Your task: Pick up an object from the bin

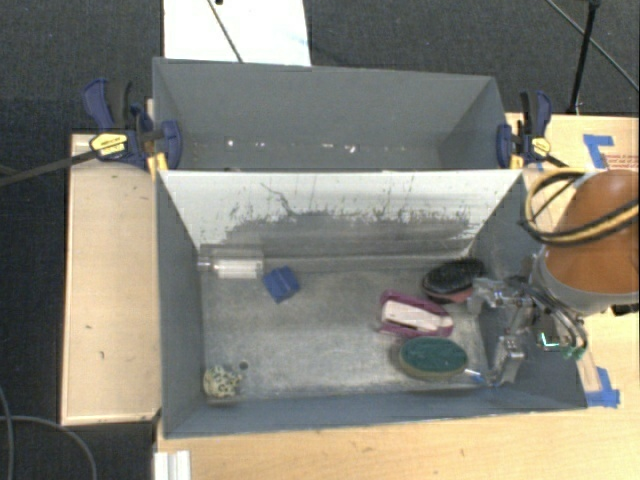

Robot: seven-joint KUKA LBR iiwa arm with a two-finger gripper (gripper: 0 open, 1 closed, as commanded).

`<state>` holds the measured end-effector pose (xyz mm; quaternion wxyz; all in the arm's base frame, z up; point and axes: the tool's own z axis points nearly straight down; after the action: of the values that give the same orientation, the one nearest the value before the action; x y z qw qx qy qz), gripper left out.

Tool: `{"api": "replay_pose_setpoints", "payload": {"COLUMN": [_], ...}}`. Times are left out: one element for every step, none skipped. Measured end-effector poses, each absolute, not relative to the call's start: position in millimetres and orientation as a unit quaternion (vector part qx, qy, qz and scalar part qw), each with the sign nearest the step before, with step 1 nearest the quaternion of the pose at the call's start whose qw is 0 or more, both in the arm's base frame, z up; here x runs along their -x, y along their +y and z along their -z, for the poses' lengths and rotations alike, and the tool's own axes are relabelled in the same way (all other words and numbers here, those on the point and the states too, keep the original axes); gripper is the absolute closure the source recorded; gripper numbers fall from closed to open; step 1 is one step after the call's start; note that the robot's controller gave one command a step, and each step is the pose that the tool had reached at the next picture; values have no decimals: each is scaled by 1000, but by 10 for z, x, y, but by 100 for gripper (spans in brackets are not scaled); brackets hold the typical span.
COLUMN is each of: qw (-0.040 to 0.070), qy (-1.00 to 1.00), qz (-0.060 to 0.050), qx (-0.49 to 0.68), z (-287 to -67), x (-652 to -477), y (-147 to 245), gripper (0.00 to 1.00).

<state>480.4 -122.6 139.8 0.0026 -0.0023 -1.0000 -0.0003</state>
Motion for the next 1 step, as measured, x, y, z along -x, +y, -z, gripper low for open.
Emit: {"api": "replay_pose_setpoints", "payload": {"qw": [-1], "qy": [-1000], "qz": [-1], "qx": [-2], "z": [-1436], "x": [-4825], "y": [-1222], "gripper": [100]}}
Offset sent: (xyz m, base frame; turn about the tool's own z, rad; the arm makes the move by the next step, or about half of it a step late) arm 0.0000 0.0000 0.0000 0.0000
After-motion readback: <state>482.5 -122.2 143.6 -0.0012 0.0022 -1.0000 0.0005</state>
